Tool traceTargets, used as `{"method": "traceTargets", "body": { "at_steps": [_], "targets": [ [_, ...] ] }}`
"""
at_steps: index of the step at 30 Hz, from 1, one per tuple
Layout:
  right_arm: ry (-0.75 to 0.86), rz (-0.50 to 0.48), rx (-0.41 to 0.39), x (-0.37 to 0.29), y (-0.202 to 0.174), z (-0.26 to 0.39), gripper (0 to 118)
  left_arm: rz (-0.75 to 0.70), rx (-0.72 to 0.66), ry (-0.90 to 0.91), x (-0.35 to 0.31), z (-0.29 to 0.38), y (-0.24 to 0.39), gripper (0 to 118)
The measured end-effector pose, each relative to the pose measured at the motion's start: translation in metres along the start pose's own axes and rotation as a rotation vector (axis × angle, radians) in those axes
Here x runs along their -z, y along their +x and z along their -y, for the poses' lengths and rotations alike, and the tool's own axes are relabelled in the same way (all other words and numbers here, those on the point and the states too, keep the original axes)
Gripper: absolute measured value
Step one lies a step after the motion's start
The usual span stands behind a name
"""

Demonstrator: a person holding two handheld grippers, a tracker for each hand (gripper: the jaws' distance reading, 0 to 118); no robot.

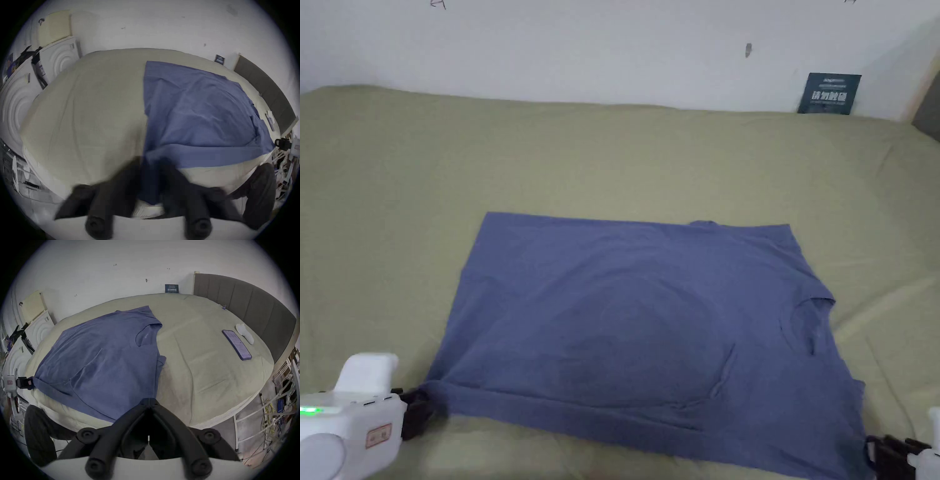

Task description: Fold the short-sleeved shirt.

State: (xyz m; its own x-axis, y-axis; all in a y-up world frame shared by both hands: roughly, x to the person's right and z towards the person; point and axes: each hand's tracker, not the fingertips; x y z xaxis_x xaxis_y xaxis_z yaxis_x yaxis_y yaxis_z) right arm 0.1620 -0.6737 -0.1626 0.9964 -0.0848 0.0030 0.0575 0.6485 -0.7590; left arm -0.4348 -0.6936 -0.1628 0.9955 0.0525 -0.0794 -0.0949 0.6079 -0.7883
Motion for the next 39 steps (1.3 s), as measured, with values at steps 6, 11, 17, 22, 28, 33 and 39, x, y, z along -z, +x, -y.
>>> {"method": "traceTargets", "body": {
  "at_steps": [6, 11, 17, 22, 28, 33, 39],
  "targets": [
    [-0.086, -0.044, -0.067, 0.017, -0.007, 0.005, 107, -0.044, 0.027, -0.026, -0.001, -0.002, 0.007, 6],
    [-0.099, -0.054, -0.046, 0.028, 0.002, 0.013, 4, -0.038, 0.018, -0.033, -0.005, -0.001, 0.003, 7],
    [-0.019, -0.090, 0.003, -0.002, 0.011, -0.013, 3, 0.045, -0.013, -0.022, -0.023, -0.014, -0.005, 6],
    [0.040, -0.113, 0.009, -0.001, 0.003, -0.070, 3, 0.102, -0.042, 0.017, -0.026, -0.058, -0.015, 6],
    [0.059, -0.092, -0.037, 0.038, -0.014, -0.141, 3, 0.086, -0.010, 0.022, 0.005, -0.124, -0.007, 7],
    [0.004, -0.062, -0.056, 0.093, -0.024, -0.179, 3, 0.086, -0.041, -0.018, 0.053, -0.165, -0.009, 7],
    [-0.086, -0.093, 0.035, 0.148, -0.021, -0.193, 43, 0.120, -0.079, -0.076, 0.100, -0.178, -0.006, 52]
  ]
}}
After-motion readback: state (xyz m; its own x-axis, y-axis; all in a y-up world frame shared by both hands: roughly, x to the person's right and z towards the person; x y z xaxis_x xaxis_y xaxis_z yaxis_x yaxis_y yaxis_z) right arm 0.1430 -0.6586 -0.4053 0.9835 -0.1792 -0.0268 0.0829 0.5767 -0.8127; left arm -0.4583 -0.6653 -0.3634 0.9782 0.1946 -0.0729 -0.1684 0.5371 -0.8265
